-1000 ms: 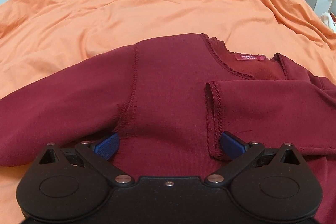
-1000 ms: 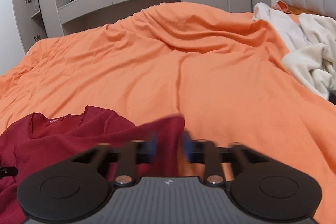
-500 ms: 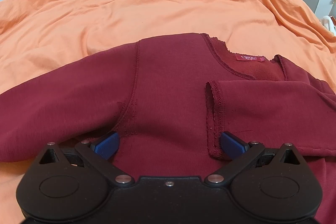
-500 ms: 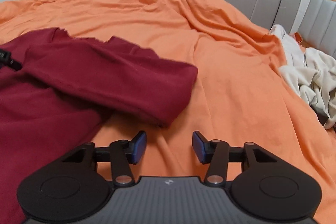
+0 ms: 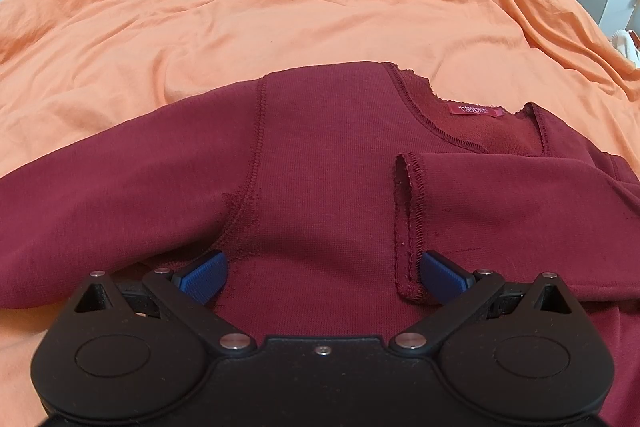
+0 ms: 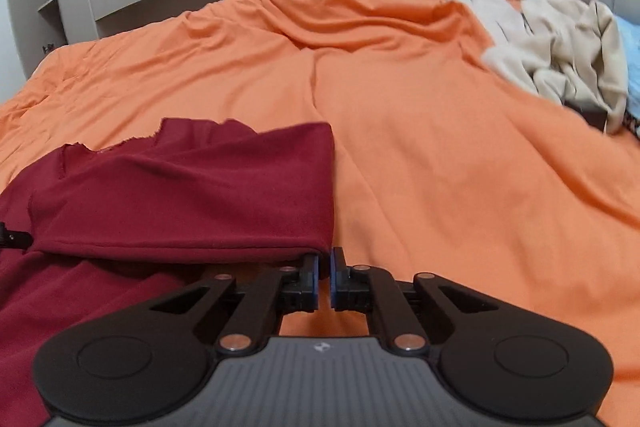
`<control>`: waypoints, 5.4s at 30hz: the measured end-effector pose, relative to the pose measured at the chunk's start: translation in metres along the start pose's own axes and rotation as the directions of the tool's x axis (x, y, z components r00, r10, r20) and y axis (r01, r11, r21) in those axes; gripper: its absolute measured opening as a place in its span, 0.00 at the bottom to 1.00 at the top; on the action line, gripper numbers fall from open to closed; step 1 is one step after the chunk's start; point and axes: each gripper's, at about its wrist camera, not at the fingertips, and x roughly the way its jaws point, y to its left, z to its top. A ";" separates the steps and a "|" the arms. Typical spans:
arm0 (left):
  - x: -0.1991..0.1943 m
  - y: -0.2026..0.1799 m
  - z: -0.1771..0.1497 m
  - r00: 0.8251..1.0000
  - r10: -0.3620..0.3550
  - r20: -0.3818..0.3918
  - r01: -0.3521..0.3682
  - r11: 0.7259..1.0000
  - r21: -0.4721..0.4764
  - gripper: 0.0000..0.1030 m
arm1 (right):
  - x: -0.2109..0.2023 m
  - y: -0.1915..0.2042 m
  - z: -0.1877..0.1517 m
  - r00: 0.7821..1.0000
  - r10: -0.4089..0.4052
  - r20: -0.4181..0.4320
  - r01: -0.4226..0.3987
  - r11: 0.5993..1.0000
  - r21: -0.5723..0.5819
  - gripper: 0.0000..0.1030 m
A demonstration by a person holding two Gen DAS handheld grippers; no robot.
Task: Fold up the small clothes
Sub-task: 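Fold the held sleeve across the sweater body with the right gripper, then release, then grasp the other sleeve cuff with the left gripper and lift it, then lay the held sleeve across the sweater body with the left gripper, then release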
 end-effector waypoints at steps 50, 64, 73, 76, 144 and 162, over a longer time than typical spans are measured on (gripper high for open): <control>-0.186 0.338 -0.107 0.895 0.439 0.083 -0.145 0.462 -0.875 0.58 | -0.139 0.087 -0.040 0.965 0.248 0.082 -0.236 0.962 -0.136 1.00; -0.212 0.275 -0.002 0.790 0.434 0.433 -0.083 0.775 -0.626 0.04 | -0.130 0.087 -0.042 0.961 0.264 0.082 -0.253 0.960 -0.118 1.00; -0.209 0.124 0.070 0.777 0.102 0.621 0.031 0.979 -0.200 0.04 | -0.132 0.070 -0.037 0.965 0.240 0.107 -0.230 0.968 -0.096 1.00; -0.192 0.074 0.076 0.791 -0.003 0.612 0.087 0.990 -0.107 0.04 | -0.133 0.061 -0.035 0.969 0.222 0.111 -0.213 0.973 -0.087 1.00; -0.025 0.159 0.049 0.959 -0.170 0.225 0.203 0.970 -0.130 0.06 | 0.036 0.153 0.024 0.937 0.350 0.002 -0.347 0.929 -0.125 0.04; -0.075 0.168 0.026 0.984 -0.121 0.129 0.142 0.974 -0.174 0.89 | -0.044 0.121 0.004 0.932 0.363 0.005 -0.356 0.916 -0.187 0.84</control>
